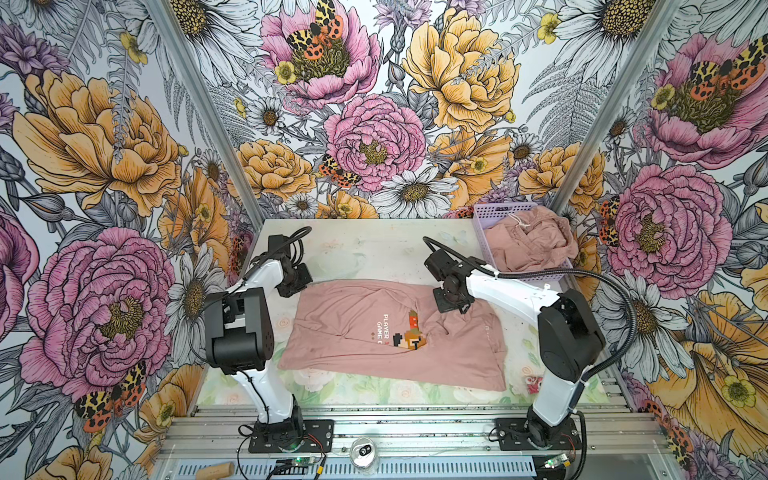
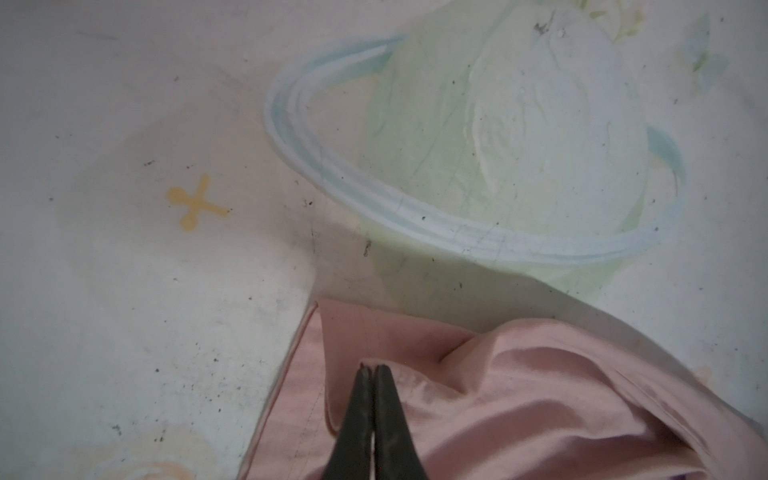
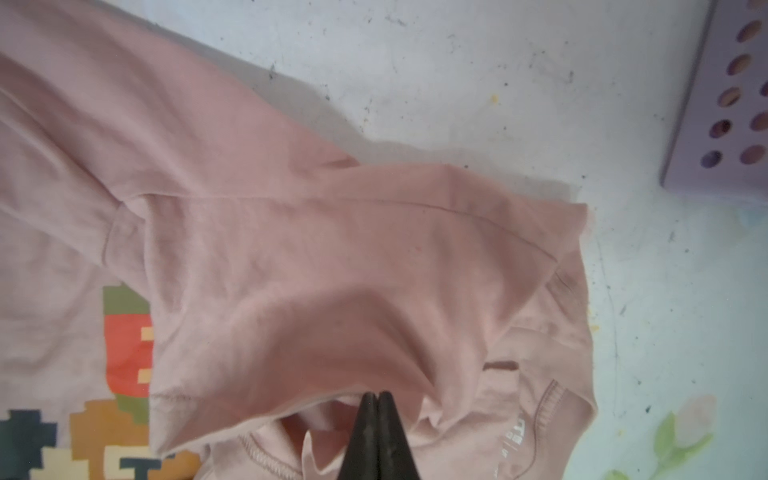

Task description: Fold and stack the mixed laundry pile

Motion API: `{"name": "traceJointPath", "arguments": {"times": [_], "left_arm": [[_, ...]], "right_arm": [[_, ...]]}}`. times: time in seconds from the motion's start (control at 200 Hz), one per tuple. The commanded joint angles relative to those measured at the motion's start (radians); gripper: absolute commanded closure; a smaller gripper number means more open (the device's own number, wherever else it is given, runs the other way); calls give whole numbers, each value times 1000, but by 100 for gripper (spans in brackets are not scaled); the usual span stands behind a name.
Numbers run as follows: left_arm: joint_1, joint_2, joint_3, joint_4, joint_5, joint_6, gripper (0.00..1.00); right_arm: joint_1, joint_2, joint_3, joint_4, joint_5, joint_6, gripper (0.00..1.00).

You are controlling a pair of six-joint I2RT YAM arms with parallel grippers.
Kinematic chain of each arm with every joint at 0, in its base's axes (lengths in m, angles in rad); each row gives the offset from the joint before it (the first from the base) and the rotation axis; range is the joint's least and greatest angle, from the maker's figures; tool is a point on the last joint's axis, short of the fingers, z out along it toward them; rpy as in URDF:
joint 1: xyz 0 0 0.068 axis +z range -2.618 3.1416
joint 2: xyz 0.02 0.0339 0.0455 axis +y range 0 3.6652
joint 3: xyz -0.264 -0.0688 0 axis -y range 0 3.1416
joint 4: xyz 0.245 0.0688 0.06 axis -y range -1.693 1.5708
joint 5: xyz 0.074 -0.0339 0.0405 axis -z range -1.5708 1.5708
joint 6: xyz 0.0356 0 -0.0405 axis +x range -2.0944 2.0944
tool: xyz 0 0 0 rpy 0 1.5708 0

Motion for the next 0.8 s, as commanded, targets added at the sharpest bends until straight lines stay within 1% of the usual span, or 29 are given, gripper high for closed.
{"name": "traceJointPath", "arguments": {"times": [0.0,0.21,0.36,0.475,0.57,0.69,0.796], "left_arm": [[8,-39,-19,18,28,-7,100],[27,-78,-70,17,47,-13,100],[40,-101,-98,17,56,-13,100],[50,-106,-101,19,65,-13,100],[50,-105,-97,17,71,-13,100],[51,-114,-94,17,81,-15,100],[50,-140,-88,17,89,-14,100]], "right_arm": [[-5,-133,-43,-52,9,55,100],[-10,-336,-204,-76,1,141,100],[-13,-432,-345,-73,-15,220,100],[-15,-452,-436,-63,-9,250,100],[-15,-450,-476,-28,-21,253,100],[-15,-429,-467,-15,-29,248,100],[-21,-444,-426,-19,-19,229,100]]}}
